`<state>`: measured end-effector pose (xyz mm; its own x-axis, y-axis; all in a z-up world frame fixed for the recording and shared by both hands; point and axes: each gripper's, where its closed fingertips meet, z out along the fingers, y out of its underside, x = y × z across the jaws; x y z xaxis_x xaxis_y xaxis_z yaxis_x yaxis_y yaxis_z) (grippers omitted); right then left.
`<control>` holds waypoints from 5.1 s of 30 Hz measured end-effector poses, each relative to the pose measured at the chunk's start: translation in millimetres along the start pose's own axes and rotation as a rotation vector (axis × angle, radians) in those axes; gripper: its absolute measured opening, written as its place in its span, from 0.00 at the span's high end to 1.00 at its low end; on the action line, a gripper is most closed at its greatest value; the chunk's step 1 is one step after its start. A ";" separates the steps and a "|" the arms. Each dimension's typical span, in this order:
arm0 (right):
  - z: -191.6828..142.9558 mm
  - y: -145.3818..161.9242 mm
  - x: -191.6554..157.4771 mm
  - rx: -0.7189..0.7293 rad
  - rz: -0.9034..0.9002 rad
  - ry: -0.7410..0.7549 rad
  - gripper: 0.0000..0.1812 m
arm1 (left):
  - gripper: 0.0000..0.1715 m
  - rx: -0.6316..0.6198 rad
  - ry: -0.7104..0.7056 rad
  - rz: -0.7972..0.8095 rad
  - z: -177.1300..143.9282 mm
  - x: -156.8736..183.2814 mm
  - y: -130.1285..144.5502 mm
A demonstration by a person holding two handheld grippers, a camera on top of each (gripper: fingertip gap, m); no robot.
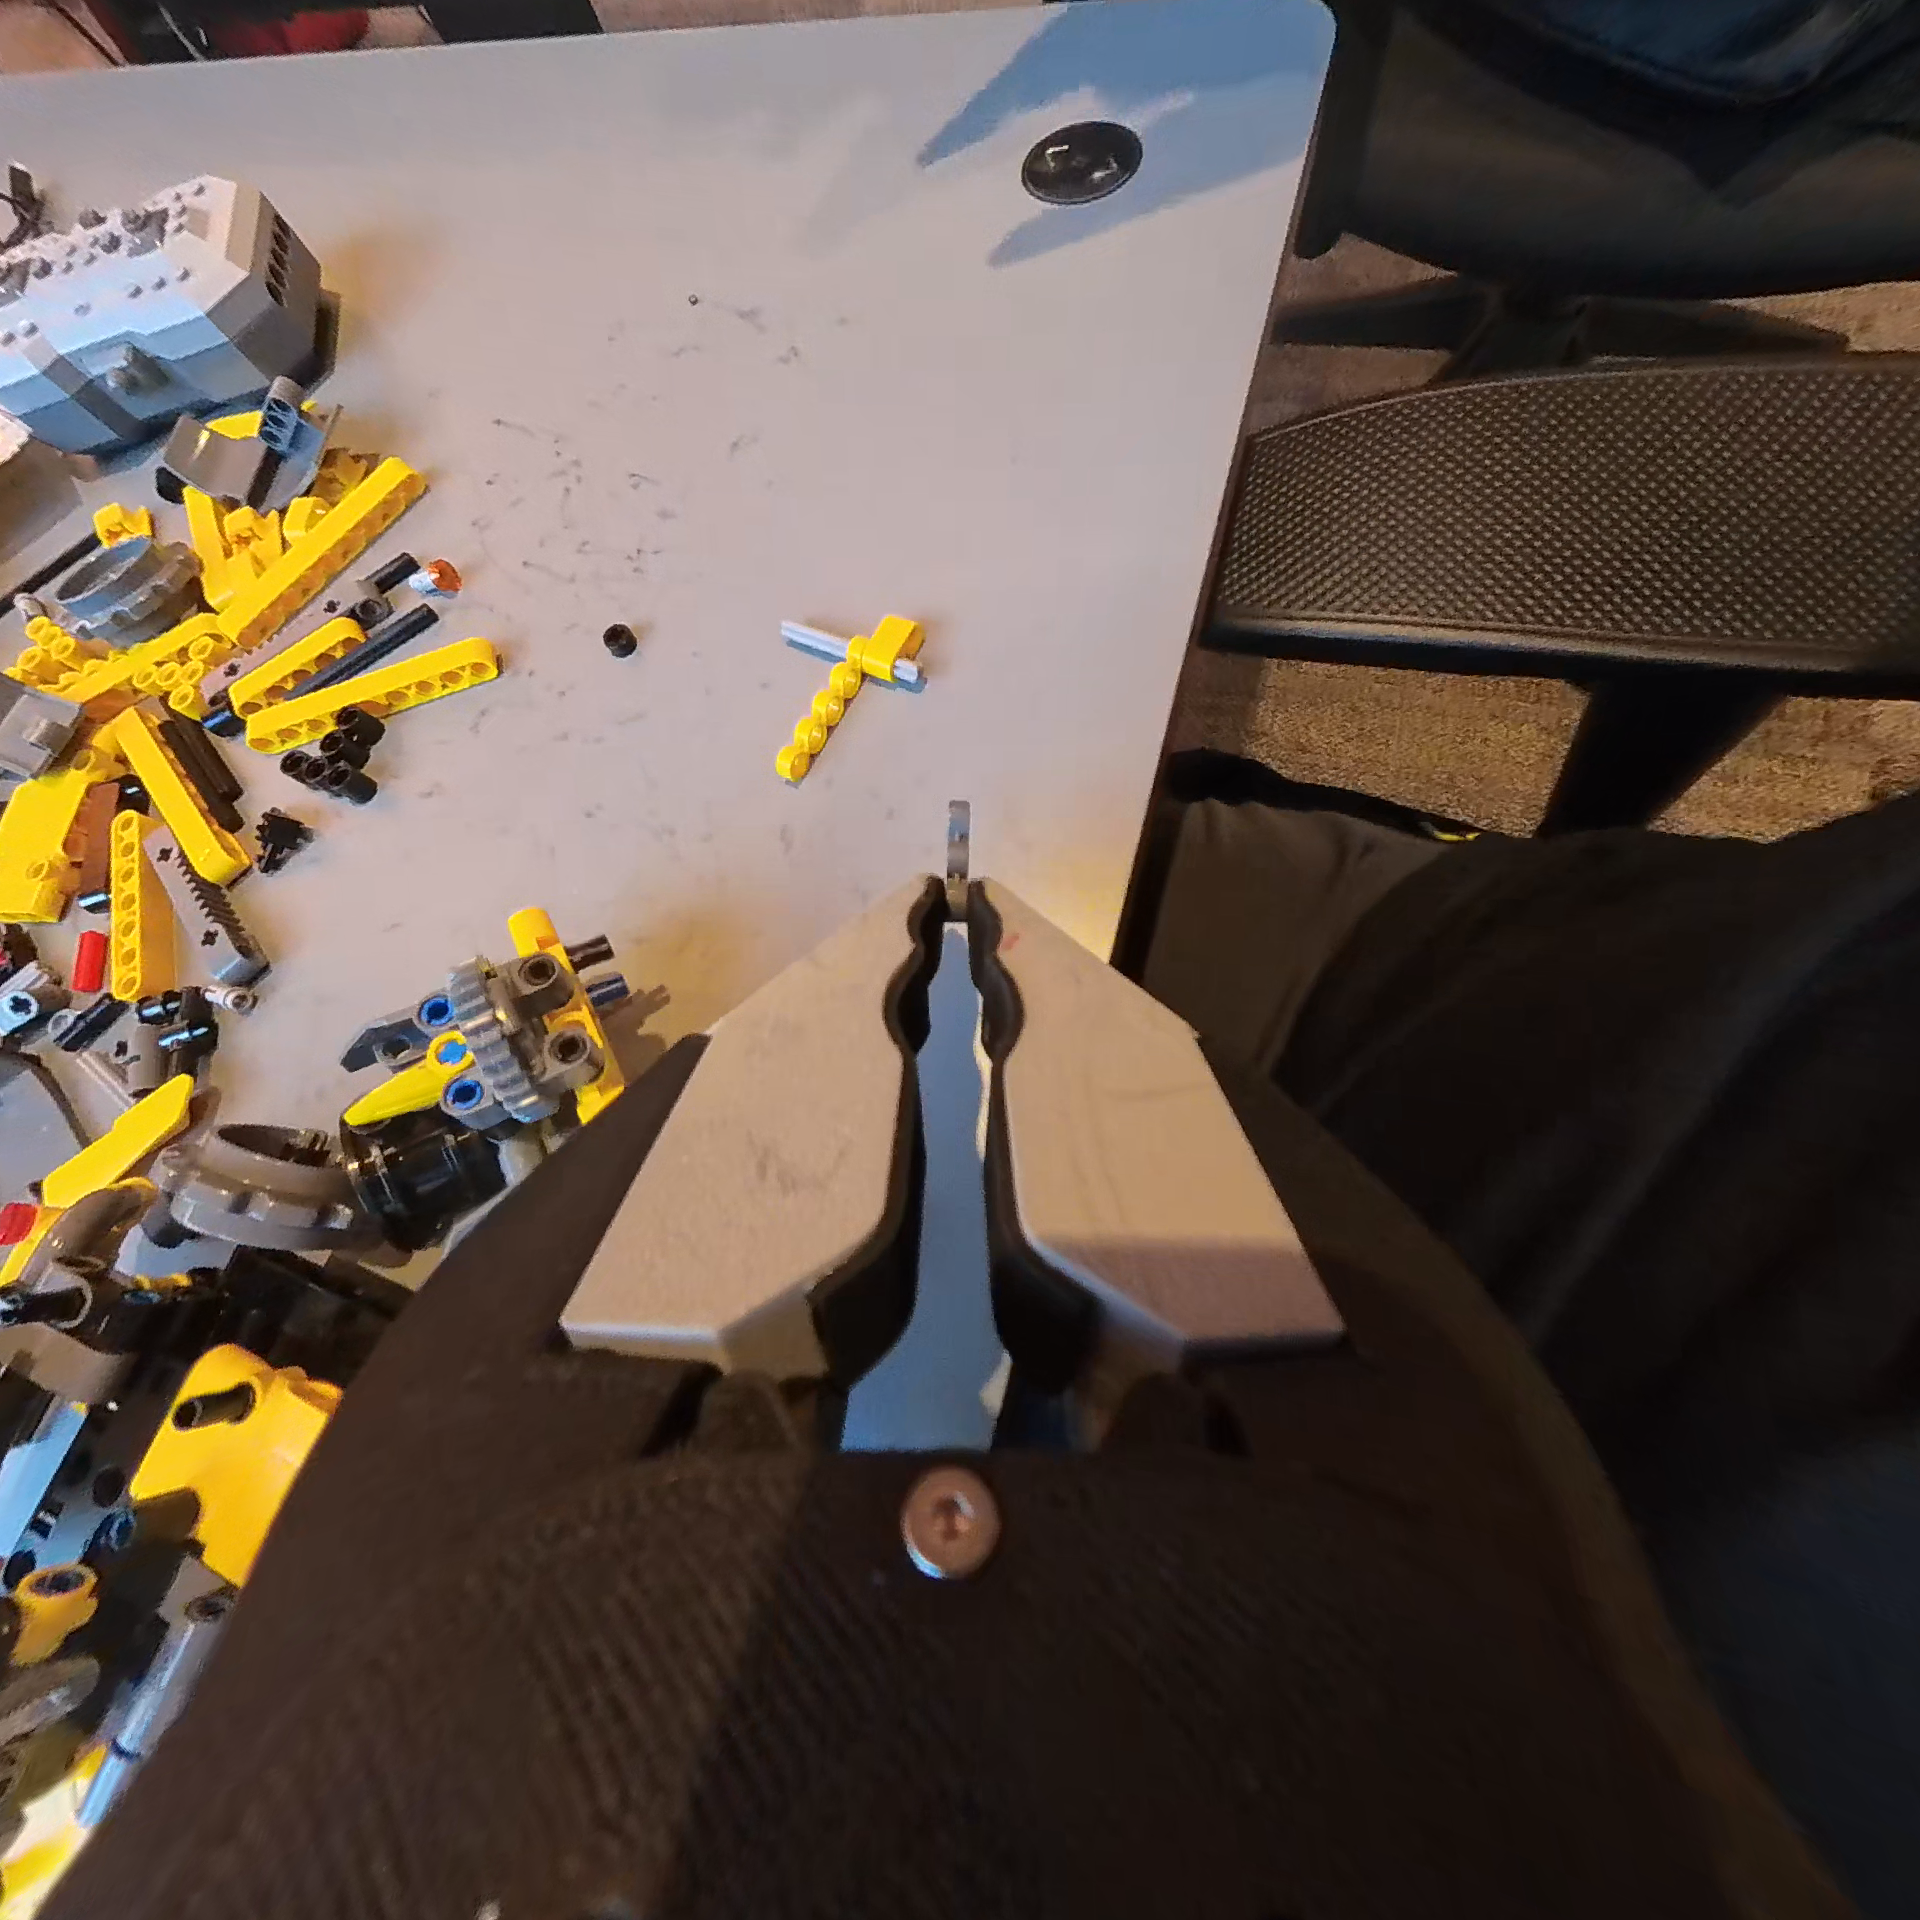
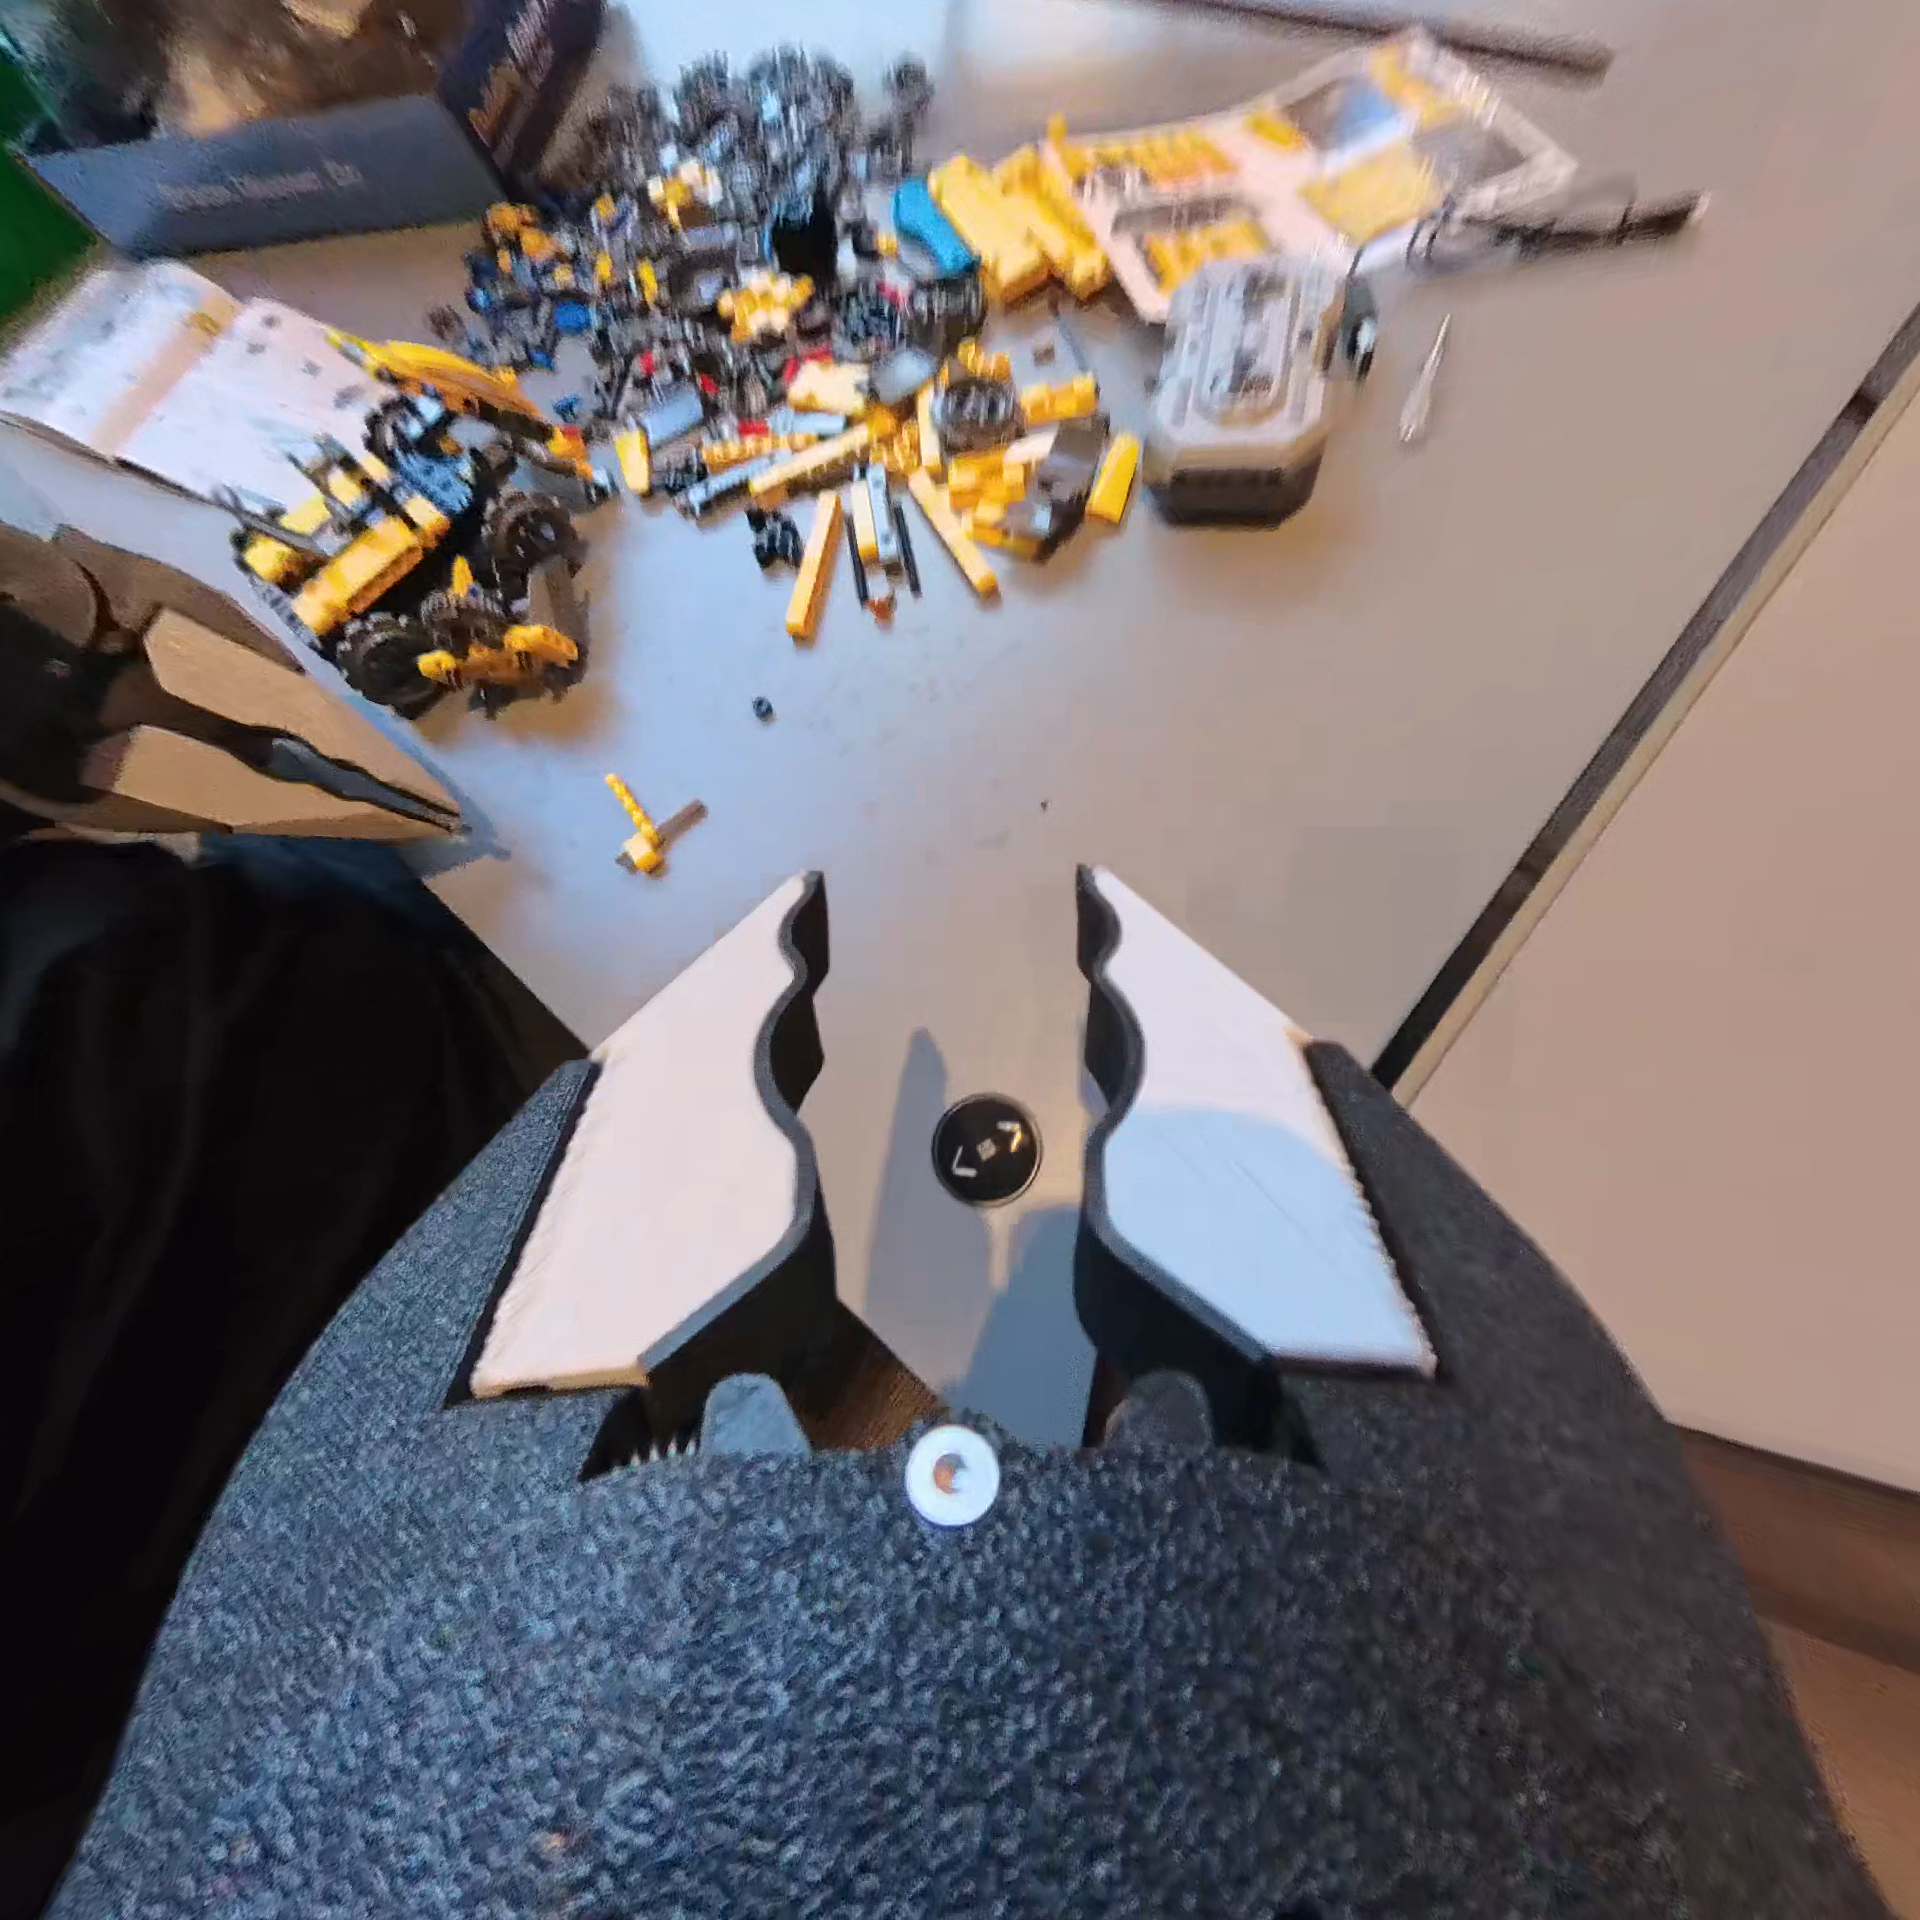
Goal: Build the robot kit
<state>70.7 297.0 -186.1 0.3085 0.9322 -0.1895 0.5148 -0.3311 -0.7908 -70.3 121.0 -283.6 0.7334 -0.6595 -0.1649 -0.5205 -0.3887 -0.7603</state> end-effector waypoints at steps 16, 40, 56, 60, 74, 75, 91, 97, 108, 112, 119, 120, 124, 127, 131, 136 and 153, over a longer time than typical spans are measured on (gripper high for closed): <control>-30.4 -28.5 8.0 0.101 -0.038 -0.025 0.71 | 1.00 0.022 0.035 -0.005 2.1 -0.2 -18.0; -18.6 -40.1 14.3 0.041 -0.181 -0.148 0.63 | 0.99 0.011 0.062 -0.052 36.5 -13.7 -60.8; 15.1 -69.9 6.2 0.038 -0.254 -0.012 0.20 | 1.00 0.031 0.034 -0.142 29.2 -30.2 -50.4; 24.9 -75.0 7.4 0.042 -0.259 0.025 0.35 | 0.99 0.053 0.042 -0.175 27.1 -35.0 -55.8; 89.3 7.4 -123.7 -0.266 -0.551 -0.476 0.87 | 1.00 0.144 0.034 -0.127 21.2 -36.0 -74.5; 91.9 8.9 -128.5 -0.262 -0.575 -0.481 0.88 | 1.00 0.144 0.034 -0.124 19.6 -35.7 -73.5; 120.5 24.0 -122.0 -0.261 -0.342 -0.266 0.78 | 1.00 0.090 0.048 -0.116 11.9 -38.0 -49.8; 139.2 64.3 -121.0 -0.242 -0.183 -0.115 0.75 | 0.99 0.063 0.104 -0.226 8.8 -35.9 -38.3; 142.8 75.3 -146.4 -0.227 -0.213 -0.213 0.90 | 0.99 0.172 0.209 -0.507 -14.5 -30.2 -34.9; 134.0 79.1 -154.9 -0.216 -0.323 -0.247 0.90 | 1.00 0.162 0.213 -0.533 -11.6 -21.0 -32.0; 116.3 95.1 -163.2 -0.253 -0.523 -0.293 0.91 | 1.00 0.062 0.168 -0.437 9.5 -7.6 -20.5; 114.1 96.4 -164.7 -0.252 -0.533 -0.306 0.91 | 1.00 0.035 0.155 -0.402 14.3 -5.9 -18.1; 109.6 98.0 -167.5 -0.232 -0.559 -0.342 0.91 | 0.99 -0.060 0.141 -0.288 33.1 0.9 -11.8; 109.1 99.1 -167.9 -0.223 -0.571 -0.359 0.91 | 0.99 -0.085 0.189 -0.282 41.0 7.1 -12.6; 111.4 101.2 -162.6 -0.228 -0.527 -0.374 0.90 | 0.99 -0.102 0.213 -0.273 41.8 6.9 -13.1; 111.0 99.0 -162.6 -0.209 -0.505 -0.391 0.91 | 0.99 -0.116 0.241 -0.250 40.5 9.4 -12.5; 108.4 102.4 -168.0 -0.267 -0.494 -0.431 0.91 | 0.99 -0.139 0.225 -0.095 36.8 13.8 -12.6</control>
<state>-15.1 122.4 -298.4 -0.3275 0.9393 -0.1023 0.7083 0.1724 -0.6845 -37.5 140.5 -299.4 0.6742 -0.7362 0.0590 -0.5205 -0.5303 -0.6693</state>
